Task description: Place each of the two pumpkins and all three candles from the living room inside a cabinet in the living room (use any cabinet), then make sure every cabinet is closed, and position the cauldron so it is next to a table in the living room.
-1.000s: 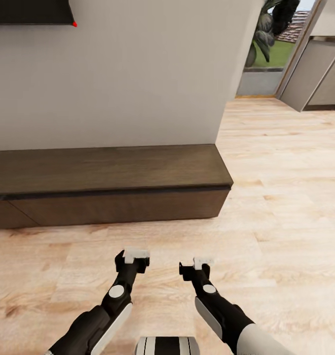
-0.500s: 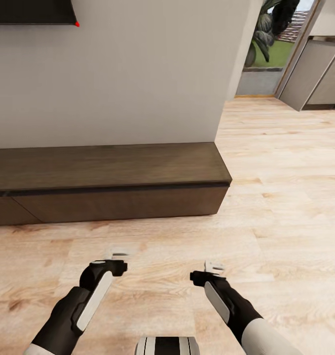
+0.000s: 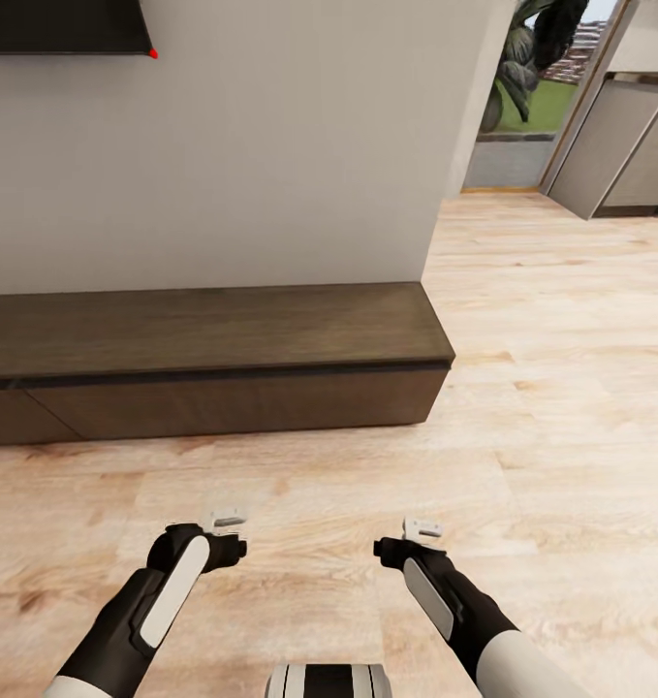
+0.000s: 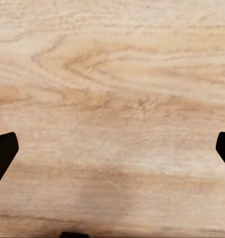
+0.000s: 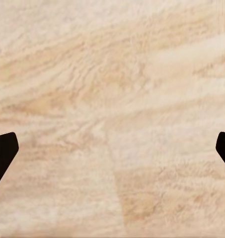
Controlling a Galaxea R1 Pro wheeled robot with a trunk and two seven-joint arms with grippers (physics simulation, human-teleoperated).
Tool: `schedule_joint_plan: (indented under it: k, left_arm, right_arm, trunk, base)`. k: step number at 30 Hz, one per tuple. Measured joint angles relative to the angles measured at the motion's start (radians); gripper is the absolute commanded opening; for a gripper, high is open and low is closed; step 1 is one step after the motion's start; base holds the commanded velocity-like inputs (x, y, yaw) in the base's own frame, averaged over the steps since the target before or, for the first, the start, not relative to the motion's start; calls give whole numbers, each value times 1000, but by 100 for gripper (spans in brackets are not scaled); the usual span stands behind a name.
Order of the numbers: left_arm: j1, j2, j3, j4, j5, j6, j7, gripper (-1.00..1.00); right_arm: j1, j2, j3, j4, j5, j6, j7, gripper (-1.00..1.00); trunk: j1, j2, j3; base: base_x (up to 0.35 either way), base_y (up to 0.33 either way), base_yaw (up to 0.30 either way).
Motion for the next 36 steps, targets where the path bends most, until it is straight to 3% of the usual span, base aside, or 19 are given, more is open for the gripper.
schedule_joint_plan:
  k: [7, 15, 21, 36]
  left_arm:
    - [0, -1, -1, 175, -1, -172, -4, 100]
    - [0, -1, -3, 231, -4, -208, -3, 100]
    - [0, 0, -3, 298, 3, -299, -3, 100]
    - [0, 1, 0, 378, -1, -356, -3, 100]
  right_arm:
    - [29, -1, 1, 2, 11, -2, 1, 100]
    - [34, -2, 3, 7, 7, -6, -3, 100]
    - [48, -1, 3, 7, 6, -9, -5, 100]
    - [56, -1, 3, 72, 8, -185, 0, 100]
  trunk:
    - [-27, 49, 22]
    - [-58, 105, 47]
    - [-81, 147, 66]
    - [-138, 252, 113]
  base:
    - [0, 0, 0]
    - [0, 0, 0]
    - [0, 0, 0]
    - [0, 0, 0]
